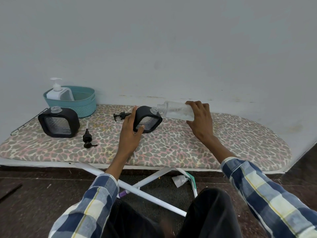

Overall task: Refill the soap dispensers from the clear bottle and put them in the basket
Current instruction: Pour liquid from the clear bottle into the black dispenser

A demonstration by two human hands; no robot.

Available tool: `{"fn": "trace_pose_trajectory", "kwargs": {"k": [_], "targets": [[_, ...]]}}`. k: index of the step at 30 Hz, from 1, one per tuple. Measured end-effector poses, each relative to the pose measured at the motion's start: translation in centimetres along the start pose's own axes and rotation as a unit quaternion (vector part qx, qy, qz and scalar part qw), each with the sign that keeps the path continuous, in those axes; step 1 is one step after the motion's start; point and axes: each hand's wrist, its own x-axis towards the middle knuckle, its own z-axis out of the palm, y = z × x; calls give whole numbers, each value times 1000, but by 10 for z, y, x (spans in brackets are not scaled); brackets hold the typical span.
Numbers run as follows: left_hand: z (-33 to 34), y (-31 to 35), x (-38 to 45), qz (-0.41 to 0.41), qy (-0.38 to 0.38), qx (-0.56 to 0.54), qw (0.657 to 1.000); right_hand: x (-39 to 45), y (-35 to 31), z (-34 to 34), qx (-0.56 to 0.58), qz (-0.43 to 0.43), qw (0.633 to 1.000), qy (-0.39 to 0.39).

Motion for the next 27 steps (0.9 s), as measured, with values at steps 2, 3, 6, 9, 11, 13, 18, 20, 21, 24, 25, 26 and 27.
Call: {"fn": "trace_pose_trajectory", "kwargs": {"k": [2,3,6,9,11,13,18,20,21,24,25,26,27], "targets": [[0,0,0,0,-1,-3,1000,2,0,-1,-4,-4,1000,1],[0,0,0,0,-2,-5,1000,2,0,-2,-5,-7,1000,3],[0,0,0,2,-2,-11,1000,3,1,-3,-10,-14,1000,4],[0,0,0,7,-3,-9,1000,4,3,-3,-16,-18,1000,4],[0,0,0,8,-3,-9,1000,6,4,-4,-19,-21,1000,5],[0,0,0,10,-3,-14,1000,8,5,-5,-19,-25,999,7],[0,-1,0,11,-4,-25,1000,10,6,-7,-18,-33,999,12],[0,-1,0,11,-4,-25,1000,11,6,-7,-19,-34,999,11],[0,-1,0,11,-4,-25,1000,11,6,-8,-19,-35,999,11],[0,-2,1,10,-5,-25,1000,11,6,-9,-18,-39,999,10],[0,-2,1,10,-6,-24,1000,12,7,-9,-20,-40,999,9],[0,-2,1,10,-6,-23,1000,12,7,-9,-23,-41,999,8],[0,-2,1,10,-6,-23,1000,13,7,-10,-26,-42,999,6]]}}
